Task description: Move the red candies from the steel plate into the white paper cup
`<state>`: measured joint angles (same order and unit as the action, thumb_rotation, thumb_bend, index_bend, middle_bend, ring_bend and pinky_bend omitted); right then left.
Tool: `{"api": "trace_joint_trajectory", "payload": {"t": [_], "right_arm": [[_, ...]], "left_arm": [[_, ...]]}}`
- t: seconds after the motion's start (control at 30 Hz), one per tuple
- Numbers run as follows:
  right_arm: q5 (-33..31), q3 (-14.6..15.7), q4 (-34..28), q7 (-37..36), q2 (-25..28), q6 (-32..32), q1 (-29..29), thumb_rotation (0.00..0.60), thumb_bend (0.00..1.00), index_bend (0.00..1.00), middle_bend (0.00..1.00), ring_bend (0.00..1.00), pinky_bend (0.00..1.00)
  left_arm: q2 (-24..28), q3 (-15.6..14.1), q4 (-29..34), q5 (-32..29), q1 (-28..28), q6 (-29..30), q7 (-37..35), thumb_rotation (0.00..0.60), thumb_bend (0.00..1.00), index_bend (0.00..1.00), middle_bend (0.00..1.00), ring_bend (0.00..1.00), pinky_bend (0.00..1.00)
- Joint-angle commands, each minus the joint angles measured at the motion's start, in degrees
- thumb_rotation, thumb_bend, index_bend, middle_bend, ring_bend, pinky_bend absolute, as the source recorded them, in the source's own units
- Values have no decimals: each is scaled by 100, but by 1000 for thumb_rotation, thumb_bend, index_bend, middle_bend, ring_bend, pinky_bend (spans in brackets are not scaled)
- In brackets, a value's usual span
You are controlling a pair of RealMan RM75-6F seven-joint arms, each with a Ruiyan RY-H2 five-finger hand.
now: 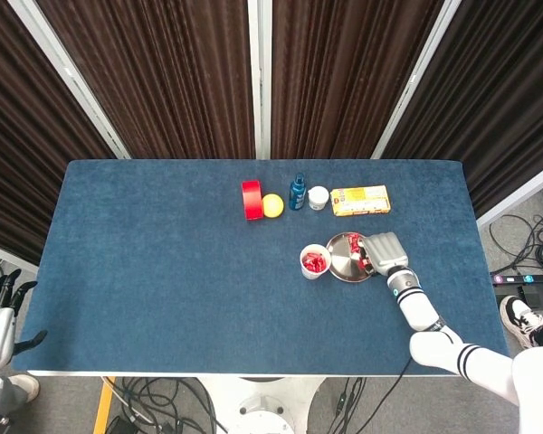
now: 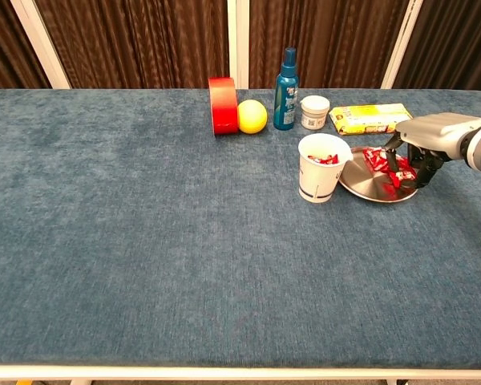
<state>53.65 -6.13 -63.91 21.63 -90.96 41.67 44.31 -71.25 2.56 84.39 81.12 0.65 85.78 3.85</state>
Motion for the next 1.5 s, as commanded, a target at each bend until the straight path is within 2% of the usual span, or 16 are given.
{"api": "trace_joint_trajectory", "payload": {"t": [0.03,0.23,0.43,0.77,0.93,1.03,1.13,1.27,1.5], "right_arm": [[335,-154,-460,-244,225,371,-60,600,328,620,979,939,1000],[1051,-435,-1682,-568,951,1062,-141,600,327,626,979,939,1000],[1284,-509,-2214,-626,1181,1017,-25,600,327,610,980,938,1000],[1169,-349,-1809,-449,598,486,332,600,327,515,979,937,1000],[1198,-350,-1731,-452,488,539,365,600,320,361,979,937,1000],[1277,-395,-1809,-528,588,718,303,600,294,303,980,936,1000],[1210,-432,-1825,-520,786,879,197,600,289,298,979,936,1000],[886,-360,-1631,-330,956,834,88,600,243,361,979,936,1000],[313,-127,-796,-32,602,397,82,600,198,422,980,937,1000]], "left_arm": [[16,4,14,-2,4,-5,6,600,0,259,153,92,127],[55,32,68,50,29,38,39,600,0,259,153,92,127],[88,38,129,55,22,70,73,600,0,259,153,92,127],[109,30,129,19,-20,97,69,600,0,259,153,92,127],[97,22,90,6,-36,91,24,600,0,259,153,92,127],[83,19,66,12,-37,89,2,600,0,259,153,92,127],[67,22,39,18,-41,101,-22,600,0,259,153,92,127],[54,15,15,23,-31,74,-28,600,0,259,153,92,127],[54,19,55,62,2,62,23,600,0,259,153,92,127]]}}
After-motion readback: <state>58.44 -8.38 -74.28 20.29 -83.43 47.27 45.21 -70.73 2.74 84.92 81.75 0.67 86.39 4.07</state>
